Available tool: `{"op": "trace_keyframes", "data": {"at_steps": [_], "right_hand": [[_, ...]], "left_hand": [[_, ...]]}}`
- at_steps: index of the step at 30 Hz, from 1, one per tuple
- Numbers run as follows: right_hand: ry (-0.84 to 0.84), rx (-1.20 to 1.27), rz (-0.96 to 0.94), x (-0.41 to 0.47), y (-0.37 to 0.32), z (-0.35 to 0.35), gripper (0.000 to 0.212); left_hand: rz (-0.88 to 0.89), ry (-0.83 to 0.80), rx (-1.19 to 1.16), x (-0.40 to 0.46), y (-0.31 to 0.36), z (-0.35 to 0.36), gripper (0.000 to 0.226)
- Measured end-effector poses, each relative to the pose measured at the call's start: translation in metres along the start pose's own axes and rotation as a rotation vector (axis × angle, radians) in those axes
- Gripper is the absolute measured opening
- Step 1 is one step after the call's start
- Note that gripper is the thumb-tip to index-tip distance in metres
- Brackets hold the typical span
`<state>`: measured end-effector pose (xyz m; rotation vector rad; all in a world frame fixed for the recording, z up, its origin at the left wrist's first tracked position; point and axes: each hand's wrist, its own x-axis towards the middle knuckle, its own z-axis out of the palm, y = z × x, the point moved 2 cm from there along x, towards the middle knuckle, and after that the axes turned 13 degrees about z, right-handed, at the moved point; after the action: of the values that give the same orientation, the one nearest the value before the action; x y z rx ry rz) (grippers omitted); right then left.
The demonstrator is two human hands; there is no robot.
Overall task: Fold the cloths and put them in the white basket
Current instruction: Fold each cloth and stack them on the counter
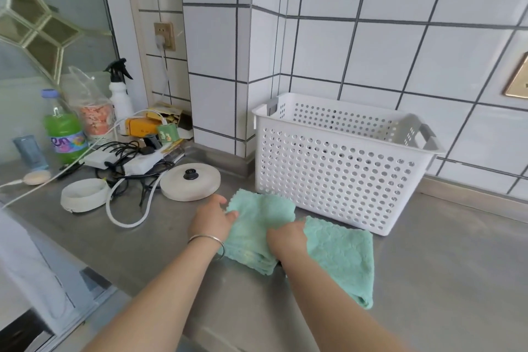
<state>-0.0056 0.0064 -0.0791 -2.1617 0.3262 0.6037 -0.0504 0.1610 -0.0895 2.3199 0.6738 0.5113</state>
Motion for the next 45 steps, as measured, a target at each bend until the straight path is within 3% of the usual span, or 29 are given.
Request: {"op": "trace_keyframes", "data": {"at_steps": [6,9,12,14,19,25,29,32,38,45], "right_hand": [[-0.037,-0.167,-0.137,-0.017,-0.002,-0.008,0.039],[0.017,-0.368,-0.279,-0.037,-0.008,-0.032,0.033],[0.163,-0.413,-0.47,-0.065,-0.001,-0.08,0.031],[0.279,-0.404,-0.52,-0.076,0.024,-0.123,0.032],[0.541,-0.356,-0.335,-0.066,0.141,-0.262,0.026],[0.829,-0.413,-0.052,-0.062,0.291,-0.4,0.026],[0.864,-0.522,0.0,-0.061,0.359,-0.442,0.04],[0.947,-0.622,-0.032,-0.053,0.382,-0.451,0.031],[1.069,-0.53,-0.084,-0.037,0.398,-0.461,0.03],[1.133,-0.385,-0.149,-0.038,0.399,-0.474,0.021]], "left_hand": [[0.015,-0.101,0.225,-0.001,0.011,-0.011,0.047],[0.185,-0.01,0.451,-0.013,0.046,-0.025,0.05],[0.439,0.134,0.356,-0.024,0.104,-0.03,0.042],[0.572,0.103,0.184,-0.036,0.148,-0.016,0.033],[0.754,-0.143,-0.077,-0.104,0.265,0.074,0.017],[0.903,-0.519,-0.089,-0.201,0.352,0.201,0.018],[1.086,-0.666,0.022,-0.271,0.394,0.263,0.032],[1.198,-0.721,0.07,-0.316,0.412,0.296,0.041],[1.154,-0.504,0.087,-0.351,0.433,0.314,0.031],[0.985,-0.494,0.004,-0.346,0.445,0.319,0.028]]}}
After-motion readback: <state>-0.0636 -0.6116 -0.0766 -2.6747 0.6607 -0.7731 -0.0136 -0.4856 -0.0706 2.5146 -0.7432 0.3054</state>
